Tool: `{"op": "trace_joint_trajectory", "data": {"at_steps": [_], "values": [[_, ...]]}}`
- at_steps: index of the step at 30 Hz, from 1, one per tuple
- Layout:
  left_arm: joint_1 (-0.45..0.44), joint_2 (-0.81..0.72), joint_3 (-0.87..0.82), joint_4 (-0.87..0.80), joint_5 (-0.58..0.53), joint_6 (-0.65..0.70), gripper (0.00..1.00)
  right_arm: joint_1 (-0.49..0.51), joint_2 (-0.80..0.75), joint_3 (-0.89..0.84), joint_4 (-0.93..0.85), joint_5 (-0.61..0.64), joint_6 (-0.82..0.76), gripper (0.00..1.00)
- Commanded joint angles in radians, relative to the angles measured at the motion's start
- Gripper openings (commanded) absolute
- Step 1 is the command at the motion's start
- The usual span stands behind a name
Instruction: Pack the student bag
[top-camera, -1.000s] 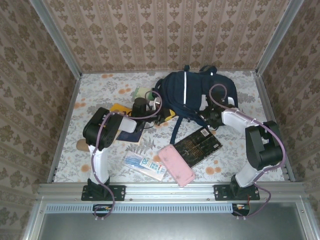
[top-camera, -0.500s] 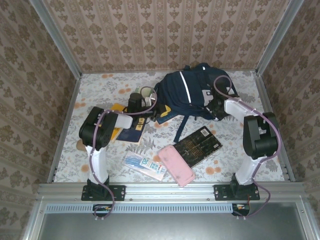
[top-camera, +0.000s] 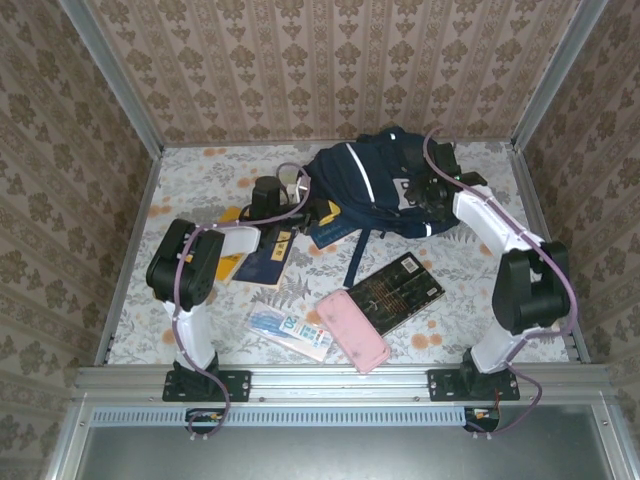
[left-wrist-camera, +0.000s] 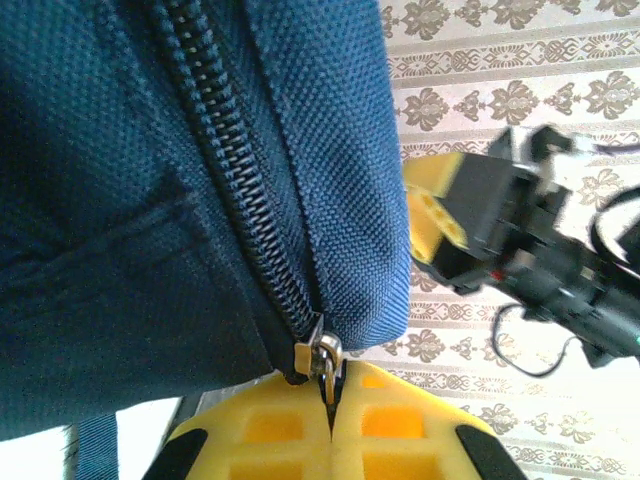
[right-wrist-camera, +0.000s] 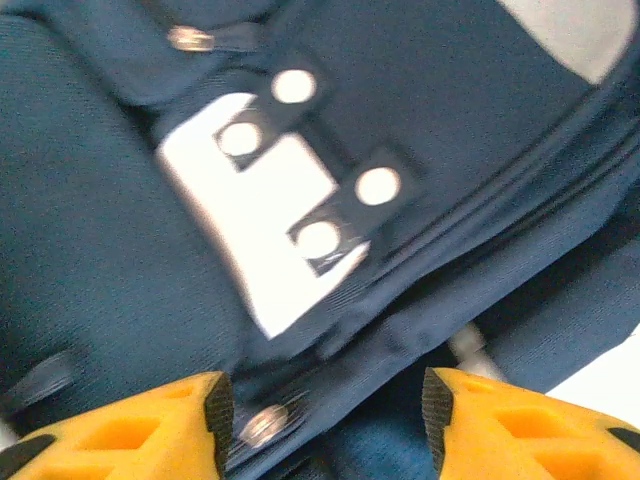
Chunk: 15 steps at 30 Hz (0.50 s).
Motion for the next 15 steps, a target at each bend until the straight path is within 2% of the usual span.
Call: {"op": "trace_joint_trajectory", "data": {"at_steps": [1, 4, 6, 12, 15], "values": [[-0.032, -0.062, 0.054, 0.027, 0.011, 0.022, 0.00, 0.031, -0.100, -0.005, -0.024, -0.111, 0.119, 0.58], [-0.047, -0.068, 0.062, 0.010, 0.003, 0.031, 0.00, 0.044, -0.153, -0.090, 0.073, -0.247, 0.303, 0.60], [-0.058, -0.072, 0.076, -0.011, 0.003, 0.041, 0.00, 0.064, -0.172, -0.144, 0.149, -0.310, 0.434, 0.65], [-0.099, -0.087, 0.121, -0.068, -0.003, 0.066, 0.00, 0.127, -0.119, -0.185, 0.244, -0.360, 0.643, 0.69], [-0.119, -0.102, 0.142, -0.104, -0.007, 0.086, 0.00, 0.137, -0.095, -0.214, 0.295, -0.360, 0.713, 0.75]]}}
